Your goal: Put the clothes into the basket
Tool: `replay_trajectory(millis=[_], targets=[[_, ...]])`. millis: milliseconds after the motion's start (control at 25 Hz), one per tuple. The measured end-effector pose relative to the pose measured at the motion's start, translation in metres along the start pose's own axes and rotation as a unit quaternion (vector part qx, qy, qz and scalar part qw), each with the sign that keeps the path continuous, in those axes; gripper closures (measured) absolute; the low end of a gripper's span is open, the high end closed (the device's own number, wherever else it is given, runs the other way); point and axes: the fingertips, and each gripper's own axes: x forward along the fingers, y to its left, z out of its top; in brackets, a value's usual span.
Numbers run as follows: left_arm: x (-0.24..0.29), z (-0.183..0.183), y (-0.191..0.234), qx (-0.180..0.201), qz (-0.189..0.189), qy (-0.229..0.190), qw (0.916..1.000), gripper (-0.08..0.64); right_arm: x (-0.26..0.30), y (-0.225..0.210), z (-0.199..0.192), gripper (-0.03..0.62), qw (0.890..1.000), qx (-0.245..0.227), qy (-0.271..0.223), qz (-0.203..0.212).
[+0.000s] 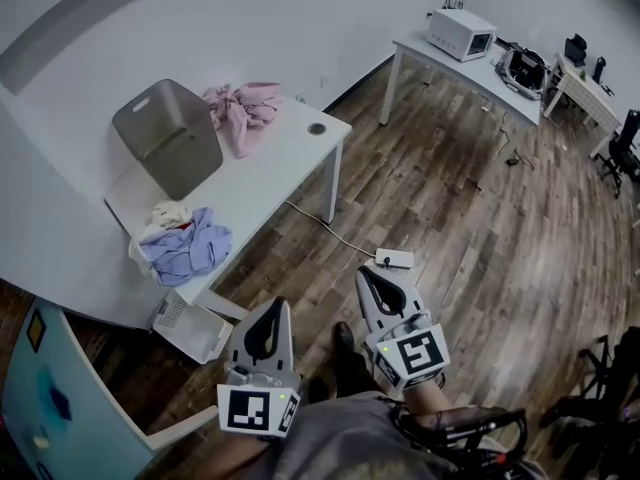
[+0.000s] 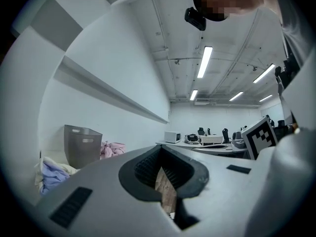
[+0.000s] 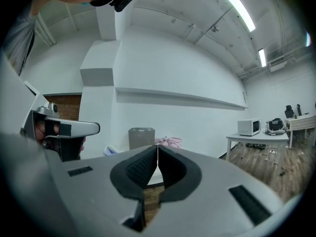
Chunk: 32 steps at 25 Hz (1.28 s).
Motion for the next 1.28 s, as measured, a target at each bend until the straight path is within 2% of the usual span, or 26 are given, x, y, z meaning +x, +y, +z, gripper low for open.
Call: replay_trajectory(millis=[280,600,920,1280], targets=[[0.100,-0.004,0.000,0.020,0.004,0.032,0.9993,0.552,0.059,-0.079,-0.009,0.583,1.000,0.026,0.005,0.010],[0.190,0.017,-0.008,0.049,0.014,0.027,0.9983,0.552,0.111,-0.157,0.003,0.583,0.999,0.041,-0.012,0.025],[0.227,0.022,0.002,0.055,0.037,0.021,0.9976,0.552,0.148,-0.183,0.010,0.583,0.998,0.039,-0.015,0.050],[0.260,0.000,0.045,0.029,0.067,0.036,0.9967,0.552,0.206,-0.190,-0.013,0.583,0.996,0.031,0.026,0.076]])
